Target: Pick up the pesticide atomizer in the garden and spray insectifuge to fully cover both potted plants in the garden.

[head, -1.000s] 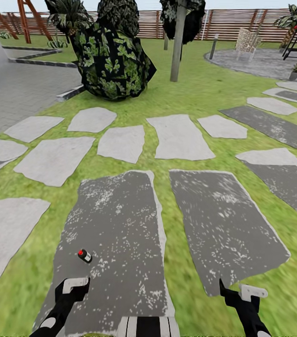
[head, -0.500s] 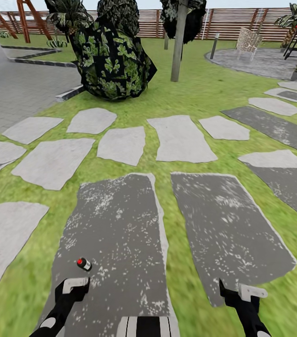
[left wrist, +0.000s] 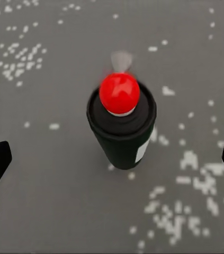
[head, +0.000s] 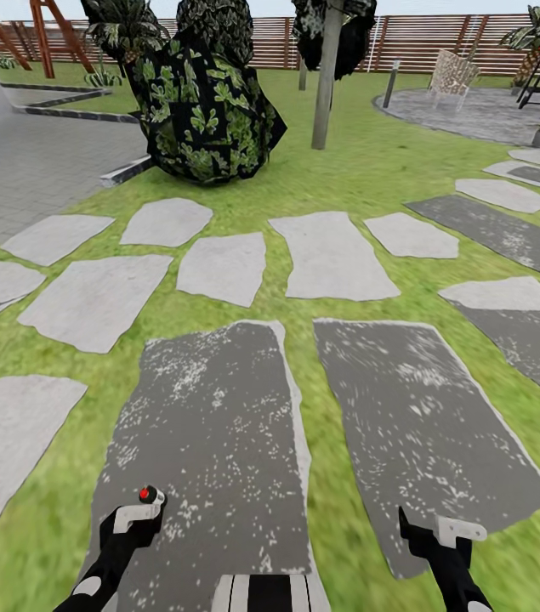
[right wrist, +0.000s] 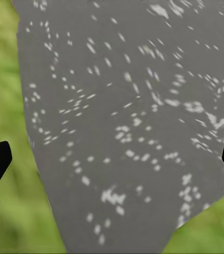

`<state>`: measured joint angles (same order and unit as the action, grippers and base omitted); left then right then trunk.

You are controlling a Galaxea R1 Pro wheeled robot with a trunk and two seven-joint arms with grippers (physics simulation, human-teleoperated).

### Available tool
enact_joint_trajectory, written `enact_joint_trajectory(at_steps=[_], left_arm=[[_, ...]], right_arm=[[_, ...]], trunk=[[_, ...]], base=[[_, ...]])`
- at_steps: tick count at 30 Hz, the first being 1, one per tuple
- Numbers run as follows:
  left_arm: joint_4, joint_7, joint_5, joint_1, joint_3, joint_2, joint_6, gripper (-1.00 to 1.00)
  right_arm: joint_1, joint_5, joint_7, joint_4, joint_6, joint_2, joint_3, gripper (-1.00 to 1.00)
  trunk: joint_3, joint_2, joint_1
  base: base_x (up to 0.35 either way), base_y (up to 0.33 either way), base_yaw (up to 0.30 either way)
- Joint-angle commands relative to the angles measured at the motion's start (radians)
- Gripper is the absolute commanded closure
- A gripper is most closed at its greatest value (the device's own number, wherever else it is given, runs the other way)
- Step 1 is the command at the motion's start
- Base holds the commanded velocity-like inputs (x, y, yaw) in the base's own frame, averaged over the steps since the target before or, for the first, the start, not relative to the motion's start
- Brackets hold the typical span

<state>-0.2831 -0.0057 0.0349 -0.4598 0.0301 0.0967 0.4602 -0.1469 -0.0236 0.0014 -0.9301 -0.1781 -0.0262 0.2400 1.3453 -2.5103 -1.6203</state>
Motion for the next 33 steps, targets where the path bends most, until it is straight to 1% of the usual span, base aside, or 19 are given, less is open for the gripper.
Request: enact_joint_trajectory(at_steps=[1, 14, 22, 27, 32, 33], left_arm=[[0.001, -0.001, 0.003, 0.000, 0.000, 0.000, 0.003, -1.00], [0.001, -0.001, 0.005, 0.000, 0.002, 0.000, 0.003, -1.00], [0.001, -0.002, 0.005, 0.000, 0.002, 0.000, 0.004, -1.00], [0.001, -0.001, 0.005, 0.000, 0.002, 0.000, 0.006, -1.00], [0.001, -0.002, 0.004, 0.000, 0.002, 0.000, 0.006, -1.00], [0.001, -0.001, 0.003, 0.000, 0.002, 0.000, 0.006, -1.00]], right_arm=[[0.000, -0.002, 0.000, 0.001, -0.003, 0.000, 0.001, -1.00], [0.000, -0.002, 0.001, 0.001, -0.003, 0.000, 0.001, -1.00], [0.000, -0.001, 0.000, 0.001, -0.004, 0.001, 0.001, -1.00], [0.000, -0.001, 0.000, 0.001, -0.004, 0.001, 0.001, -1.00], [0.000, -0.001, 0.000, 0.001, -0.004, 0.001, 0.001, -1.00], [0.000, -0.001, 0.000, 0.001, -0.004, 0.002, 0.001, -1.00]], trunk=[[0.001, 0.000, 0.000], [0.001, 0.000, 0.000], [0.005, 0.000, 0.000], [0.026, -0.001, -0.002], [0.051, -0.003, -0.004], [0.053, -0.003, -0.004]], base=[[0.043, 0.012, 0.000], [0.052, 0.002, 0.000], [0.003, 0.000, 0.077], [0.000, 0.000, 0.012], [0.000, 0.000, 0.002], [0.000, 0.000, 0.000]])
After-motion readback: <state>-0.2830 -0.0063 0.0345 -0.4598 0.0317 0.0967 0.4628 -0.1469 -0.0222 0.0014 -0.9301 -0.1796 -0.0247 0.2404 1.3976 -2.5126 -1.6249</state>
